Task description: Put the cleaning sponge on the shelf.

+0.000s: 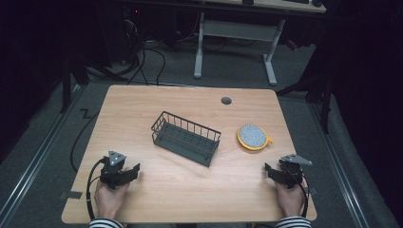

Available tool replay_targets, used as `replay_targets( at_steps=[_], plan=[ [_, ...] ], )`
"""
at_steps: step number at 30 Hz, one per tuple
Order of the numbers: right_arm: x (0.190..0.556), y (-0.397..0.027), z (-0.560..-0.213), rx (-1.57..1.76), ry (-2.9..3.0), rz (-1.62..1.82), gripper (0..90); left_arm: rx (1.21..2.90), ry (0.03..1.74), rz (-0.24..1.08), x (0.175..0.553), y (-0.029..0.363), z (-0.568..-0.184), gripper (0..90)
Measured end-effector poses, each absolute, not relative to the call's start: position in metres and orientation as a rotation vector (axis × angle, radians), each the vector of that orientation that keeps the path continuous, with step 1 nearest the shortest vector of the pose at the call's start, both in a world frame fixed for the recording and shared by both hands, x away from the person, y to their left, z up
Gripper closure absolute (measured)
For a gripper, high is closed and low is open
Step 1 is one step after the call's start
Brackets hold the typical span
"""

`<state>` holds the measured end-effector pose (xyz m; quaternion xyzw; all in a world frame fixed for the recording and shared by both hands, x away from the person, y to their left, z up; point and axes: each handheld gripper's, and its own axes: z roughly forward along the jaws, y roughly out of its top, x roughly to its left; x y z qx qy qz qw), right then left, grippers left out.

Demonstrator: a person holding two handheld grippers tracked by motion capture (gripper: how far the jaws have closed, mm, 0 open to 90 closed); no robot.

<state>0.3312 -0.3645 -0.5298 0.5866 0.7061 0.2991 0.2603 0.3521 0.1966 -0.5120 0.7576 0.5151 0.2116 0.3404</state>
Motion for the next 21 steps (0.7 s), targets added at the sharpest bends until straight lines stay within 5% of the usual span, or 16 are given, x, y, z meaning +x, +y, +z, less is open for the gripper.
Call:
replay_targets(
  at_steps=[21],
  plan=[
    [0.331,-0.364,-0.530,1.580,1.926,0.811,34.2,1.967,1.240,0.456,0.401,0.166,-0.427,43.4]
  ],
)
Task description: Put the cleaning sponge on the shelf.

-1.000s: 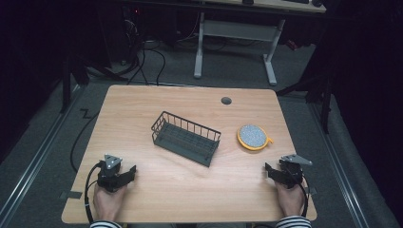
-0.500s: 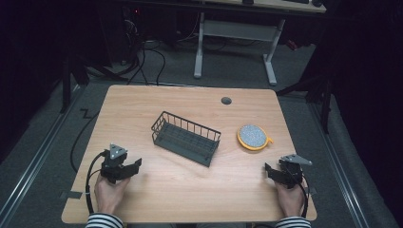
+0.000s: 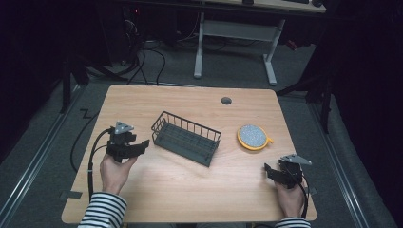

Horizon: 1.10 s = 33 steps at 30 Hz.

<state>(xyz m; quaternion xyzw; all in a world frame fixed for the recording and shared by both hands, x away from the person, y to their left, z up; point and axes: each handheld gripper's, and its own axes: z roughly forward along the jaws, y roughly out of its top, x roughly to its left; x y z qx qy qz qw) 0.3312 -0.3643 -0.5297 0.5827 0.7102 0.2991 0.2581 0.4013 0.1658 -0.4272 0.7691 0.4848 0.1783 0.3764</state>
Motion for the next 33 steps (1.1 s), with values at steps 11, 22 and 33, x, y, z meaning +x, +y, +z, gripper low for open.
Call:
replay_targets(
  at_steps=[11,22,33],
  plan=[
    [0.331,-0.364,-0.530,1.574,1.929,0.811,34.6,2.068,1.202,0.468,0.439,0.139,-0.405,51.9],
    [0.331,-0.363,-0.530,1.562,1.940,0.816,34.8,2.161,1.246,0.443,0.479,0.123,-0.399,55.1],
    [0.330,-0.363,-0.530,1.560,1.946,0.820,34.7,2.243,1.301,0.419,0.500,0.116,-0.415,60.2]
  ],
)
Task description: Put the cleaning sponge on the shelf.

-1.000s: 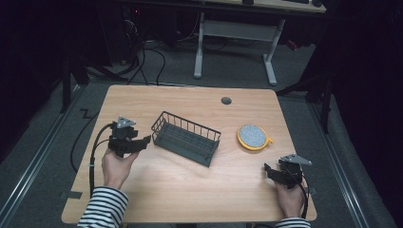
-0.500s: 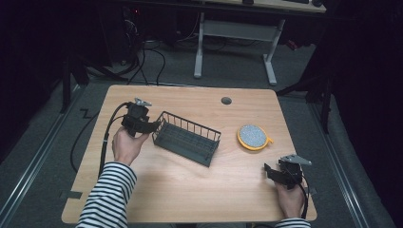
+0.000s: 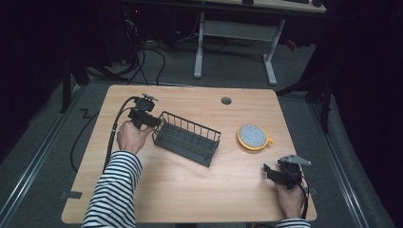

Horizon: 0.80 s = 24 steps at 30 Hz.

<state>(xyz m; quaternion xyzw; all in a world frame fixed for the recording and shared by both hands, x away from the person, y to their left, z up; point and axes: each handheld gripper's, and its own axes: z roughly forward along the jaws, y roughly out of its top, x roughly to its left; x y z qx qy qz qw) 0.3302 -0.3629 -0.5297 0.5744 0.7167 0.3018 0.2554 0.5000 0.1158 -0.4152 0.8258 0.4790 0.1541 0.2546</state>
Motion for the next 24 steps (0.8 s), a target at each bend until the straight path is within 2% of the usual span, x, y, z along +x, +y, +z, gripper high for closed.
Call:
replay_targets(
  at_steps=[17,24],
  plan=[
    [0.330,-0.362,-0.530,1.553,1.955,0.825,34.4,2.244,1.327,0.355,0.510,0.109,-0.428,84.1],
    [0.330,-0.362,-0.530,1.549,1.958,0.825,34.4,2.220,1.357,0.339,0.511,0.109,-0.428,85.8]
  ],
)
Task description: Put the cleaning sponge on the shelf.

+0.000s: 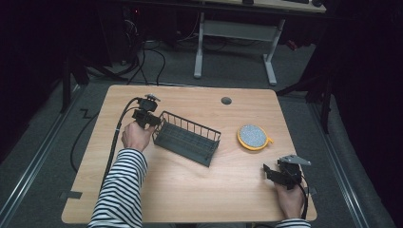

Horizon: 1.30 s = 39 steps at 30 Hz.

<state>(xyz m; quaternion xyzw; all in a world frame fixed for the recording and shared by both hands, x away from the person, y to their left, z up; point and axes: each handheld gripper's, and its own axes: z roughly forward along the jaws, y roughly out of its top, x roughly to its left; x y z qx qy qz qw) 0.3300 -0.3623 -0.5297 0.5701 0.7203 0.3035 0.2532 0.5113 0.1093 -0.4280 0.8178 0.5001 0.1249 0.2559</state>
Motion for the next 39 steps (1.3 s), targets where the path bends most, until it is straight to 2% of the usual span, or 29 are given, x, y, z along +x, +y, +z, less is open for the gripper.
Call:
replay_targets(
  at_steps=[19,24,35,39],
  plan=[
    [0.330,-0.362,-0.530,1.547,1.958,0.825,34.4,2.073,1.496,0.318,0.522,0.103,-0.431,86.1],
    [0.330,-0.362,-0.530,1.547,1.959,0.825,34.4,2.028,1.536,0.351,0.525,0.093,-0.432,86.1],
    [0.330,-0.362,-0.530,1.551,1.957,0.826,34.4,2.018,1.558,0.378,0.528,0.078,-0.432,84.9],
    [0.330,-0.362,-0.530,1.553,1.956,0.826,34.4,1.987,1.533,0.385,0.526,0.079,-0.427,62.8]
  ],
)
